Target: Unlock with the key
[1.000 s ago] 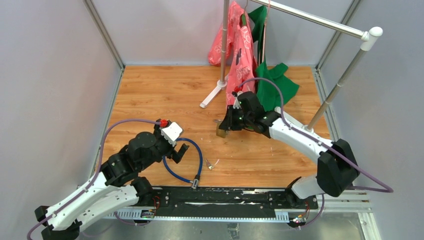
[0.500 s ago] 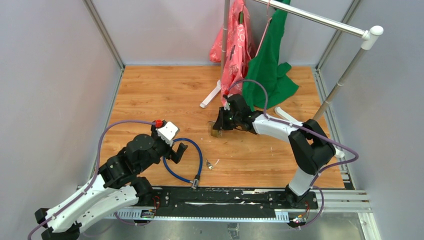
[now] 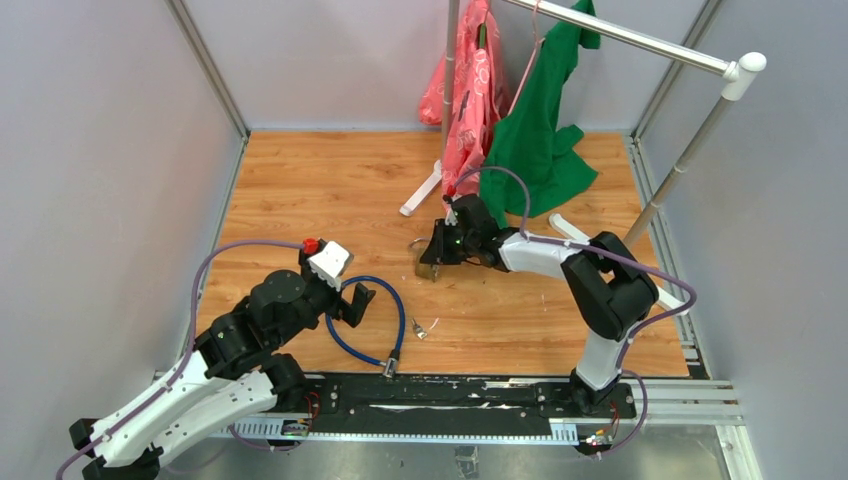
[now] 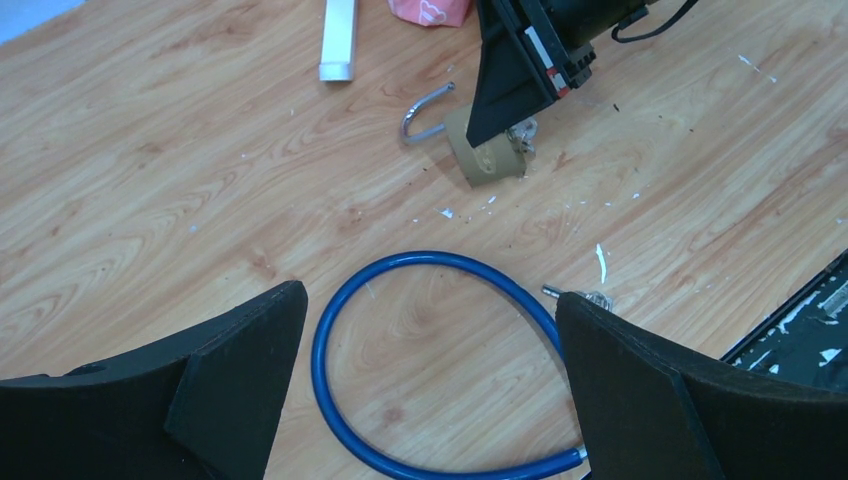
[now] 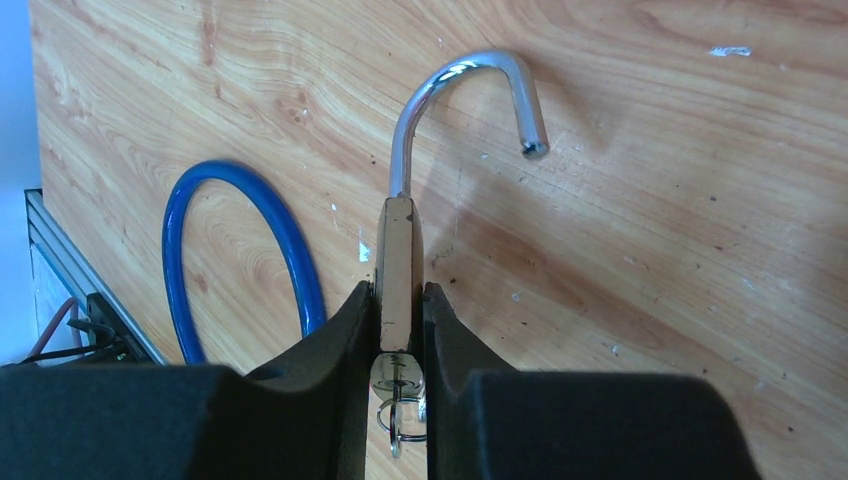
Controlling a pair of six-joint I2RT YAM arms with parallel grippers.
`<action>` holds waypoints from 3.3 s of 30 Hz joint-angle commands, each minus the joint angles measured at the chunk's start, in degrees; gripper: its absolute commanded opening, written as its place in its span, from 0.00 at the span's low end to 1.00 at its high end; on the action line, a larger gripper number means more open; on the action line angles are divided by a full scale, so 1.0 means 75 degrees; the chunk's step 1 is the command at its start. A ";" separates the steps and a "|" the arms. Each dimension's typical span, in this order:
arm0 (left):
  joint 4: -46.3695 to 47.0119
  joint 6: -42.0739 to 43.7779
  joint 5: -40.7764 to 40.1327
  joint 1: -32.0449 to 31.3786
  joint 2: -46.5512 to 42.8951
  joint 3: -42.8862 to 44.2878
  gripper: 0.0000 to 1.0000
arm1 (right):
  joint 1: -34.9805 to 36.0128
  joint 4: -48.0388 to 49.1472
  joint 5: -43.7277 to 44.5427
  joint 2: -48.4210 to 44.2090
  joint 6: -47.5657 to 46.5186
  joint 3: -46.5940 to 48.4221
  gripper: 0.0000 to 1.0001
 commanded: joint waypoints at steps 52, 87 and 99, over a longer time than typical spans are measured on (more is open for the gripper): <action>0.0044 -0.0276 -0.0398 -0.0017 0.0038 -0.0162 1.00 | 0.0714 -0.1633 0.0694 0.0263 -0.0065 0.1061 0.68; -0.0455 -0.1908 -0.1315 -0.0005 0.1499 0.0651 0.99 | 0.2178 -0.4549 0.3898 -0.4213 -0.0805 -0.1199 0.66; -0.1043 -0.5119 -0.1452 -0.0553 0.4113 0.0885 0.80 | 0.2275 -0.4617 0.3906 -0.4650 -0.0628 -0.1706 0.63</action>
